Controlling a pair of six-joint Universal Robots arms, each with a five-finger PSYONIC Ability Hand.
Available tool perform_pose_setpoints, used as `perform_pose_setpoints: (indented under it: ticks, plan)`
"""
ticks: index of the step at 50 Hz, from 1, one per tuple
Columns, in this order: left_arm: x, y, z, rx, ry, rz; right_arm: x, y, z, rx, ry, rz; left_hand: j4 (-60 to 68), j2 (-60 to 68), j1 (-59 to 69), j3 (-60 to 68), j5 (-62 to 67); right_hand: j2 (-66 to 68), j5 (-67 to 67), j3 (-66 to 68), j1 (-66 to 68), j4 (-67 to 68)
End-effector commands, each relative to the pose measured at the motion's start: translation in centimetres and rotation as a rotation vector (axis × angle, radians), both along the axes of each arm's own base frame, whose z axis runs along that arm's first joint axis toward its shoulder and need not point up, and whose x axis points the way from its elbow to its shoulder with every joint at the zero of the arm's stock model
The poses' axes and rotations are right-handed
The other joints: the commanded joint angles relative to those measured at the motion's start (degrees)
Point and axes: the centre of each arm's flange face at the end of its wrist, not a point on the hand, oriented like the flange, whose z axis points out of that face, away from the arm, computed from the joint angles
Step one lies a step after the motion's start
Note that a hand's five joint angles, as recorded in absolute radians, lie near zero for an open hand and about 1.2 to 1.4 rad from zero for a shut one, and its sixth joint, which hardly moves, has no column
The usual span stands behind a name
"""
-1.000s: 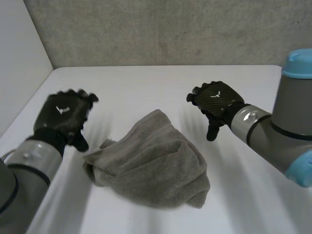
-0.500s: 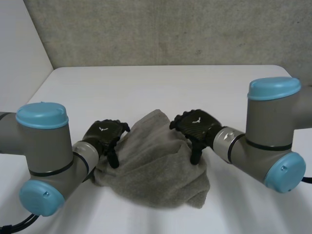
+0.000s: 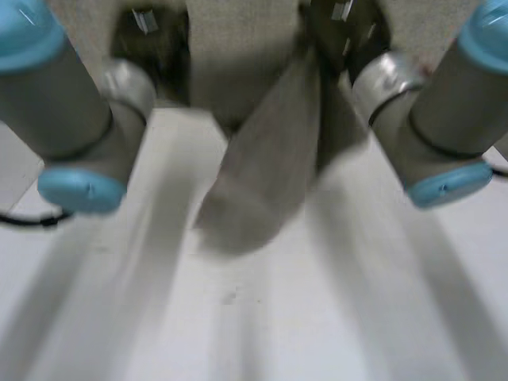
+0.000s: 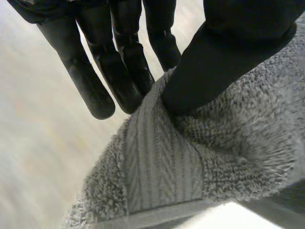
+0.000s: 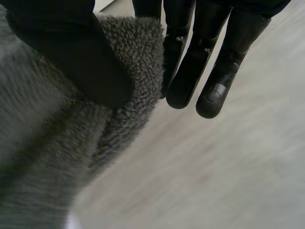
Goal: Fold the laundry
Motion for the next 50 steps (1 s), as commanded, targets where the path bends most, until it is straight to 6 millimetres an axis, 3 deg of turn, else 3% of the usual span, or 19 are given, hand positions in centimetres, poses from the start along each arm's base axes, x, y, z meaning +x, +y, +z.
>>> perform_pose_setpoints:
  ticks: [1, 2, 4, 5, 7, 8, 11, 12, 13, 15, 18, 20, 27, 34, 39, 46, 50]
  plan:
    - [0.8, 1.1, 6.5, -0.220, 0.174, 0.063, -1.0, 2.3, 2.6, -0.155, -0.094, 0.015, 10.29, 10.29, 13.01, 10.37, 11.31, 12.70, 16.29, 12.46, 25.95, 11.91]
    - [0.5, 1.6, 5.0, -0.178, 0.146, 0.048, -1.0, 2.3, 2.6, -0.155, -0.094, 0.016, 10.29, 10.29, 13.01, 10.37, 11.31, 12.70, 16.29, 12.46, 25.95, 11.91]
    - [-0.1, 2.7, 1.4, -0.085, 0.081, 0.019, -1.2, 3.4, -0.5, -0.074, -0.023, 0.045, 10.29, 10.29, 13.01, 10.37, 11.31, 12.70, 16.29, 12.46, 25.95, 11.91]
    - [-0.1, 2.7, 1.4, -0.085, 0.081, 0.019, -1.2, 3.4, -0.6, -0.074, -0.022, 0.045, 10.29, 10.29, 13.01, 10.37, 11.31, 12.70, 16.29, 12.46, 25.95, 11.91]
    - [-0.3, 3.6, -2.9, 0.023, 0.006, -0.003, -1.2, 4.1, -3.7, 0.015, 0.048, 0.087, 10.29, 10.29, 13.01, 10.37, 11.31, 12.70, 16.29, 12.46, 25.95, 11.91]
    - [-0.2, 3.6, -2.9, 0.023, 0.006, -0.003, -1.2, 4.1, -3.8, 0.016, 0.049, 0.087, 10.29, 10.29, 13.01, 10.37, 11.31, 12.70, 16.29, 12.46, 25.95, 11.91]
    - [0.6, 5.3, -9.6, 0.198, -0.116, -0.012, -1.3, 5.5, -8.9, 0.167, 0.160, 0.181, 10.29, 10.29, 13.01, 10.37, 11.31, 12.70, 16.29, 12.46, 25.95, 11.91]
    - [0.6, 5.3, -9.7, 0.199, -0.116, -0.012, -1.3, 5.8, -10.9, 0.219, 0.202, 0.219, 10.29, 10.29, 13.01, 10.37, 11.31, 11.60, 15.19, 11.35, 24.85, 10.81]
    - [1.1, 6.0, -11.5, 0.250, -0.151, -0.011, -1.3, 5.8, -10.9, 0.220, 0.203, 0.220, 10.29, 10.29, 13.01, 10.37, 11.31, 11.58, 15.18, 11.34, 24.84, 10.80]
    - [2.0, 7.5, -14.4, 0.333, -0.209, -0.015, -1.3, 7.1, -14.1, 0.291, 0.301, 0.302, 10.29, 10.29, 13.01, 10.37, 11.31, -19.07, -15.48, -19.31, -5.82, -19.86]
    - [2.4, 8.3, -15.4, 0.366, -0.236, -0.016, -1.7, 7.9, -15.8, 0.314, 0.408, 0.320, 10.29, 10.29, 13.01, 10.37, 11.31, -30.93, -27.34, -31.17, -17.67, -31.71]
    - [3.3, 9.9, -17.2, 0.433, -0.292, -0.019, -2.2, 7.8, -15.9, 0.313, 0.451, 0.295, 10.29, 10.29, 13.01, 10.37, 11.31, -35.47, -31.88, -35.71, -22.22, -36.26]
    - [5.7, 12.9, -17.1, 0.510, -0.355, -0.016, -4.3, 5.3, -14.6, 0.346, 0.471, 0.100, 10.29, 10.29, 13.01, 10.37, 11.31, -46.78, -43.19, -47.03, -33.53, -47.57]
    - [7.6, 15.4, -16.0, 0.513, -0.364, -0.014, -6.2, 2.2, -12.8, 0.428, 0.285, -0.070, 10.29, 10.29, 13.01, 10.37, 11.31, -48.80, -45.21, -49.04, -35.54, -49.58]
    - [9.3, 15.2, -16.2, 0.507, -0.416, 0.040, -7.1, 1.2, -12.8, 0.487, 0.193, -0.093, 10.29, 10.29, 13.01, 10.37, 11.31, -49.98, -46.39, -50.22, -36.73, -50.77]
    - [11.5, 15.2, -16.4, 0.463, -0.564, 0.107, -7.3, 0.8, -13.7, 0.522, 0.191, -0.096, 10.29, 10.29, 13.01, 10.37, 11.31, -50.82, -47.23, -51.06, -37.57, -51.61]
    - [12.4, 13.8, -16.4, 0.444, -0.600, 0.157, -7.2, 0.6, -14.3, 0.540, 0.199, -0.097, 10.29, 10.29, 13.01, 10.37, 11.31, -51.16, -47.57, -51.40, -37.91, -51.95]
